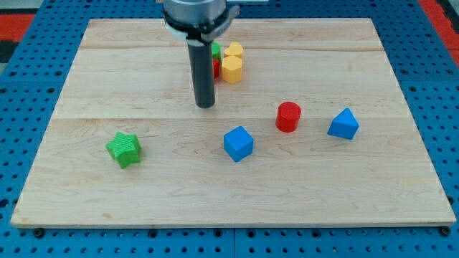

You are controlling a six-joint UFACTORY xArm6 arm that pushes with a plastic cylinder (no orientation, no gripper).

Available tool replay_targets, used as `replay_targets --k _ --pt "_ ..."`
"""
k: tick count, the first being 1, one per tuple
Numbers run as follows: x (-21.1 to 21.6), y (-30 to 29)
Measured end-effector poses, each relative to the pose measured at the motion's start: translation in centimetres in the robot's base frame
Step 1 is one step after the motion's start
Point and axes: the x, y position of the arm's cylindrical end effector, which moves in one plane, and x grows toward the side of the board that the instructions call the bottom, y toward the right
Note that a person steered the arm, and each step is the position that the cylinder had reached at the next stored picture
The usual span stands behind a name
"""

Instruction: Move the red circle to the right of the yellow blocks

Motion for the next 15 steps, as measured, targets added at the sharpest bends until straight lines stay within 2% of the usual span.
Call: replay_targets --k 1,2,3,4,5,6,7,9,10,11,12,13,14,15 --pt "-0.2 6.6" --pt "-3.1 14.1" --pt "-0.1 22.3" --pt "5.8 24.4" --pt "8.6 19.9" --pt "4.5 13.3" --pt "-1.5 12.8" --pt "2.7 11.0" --pt "1.3 7.4" --pt "-2.6 8.0" --pt "-2.8 7.9" --pt "-0.6 8.1" --pt "-2.0 8.7" --pt "-5.8 8.7"
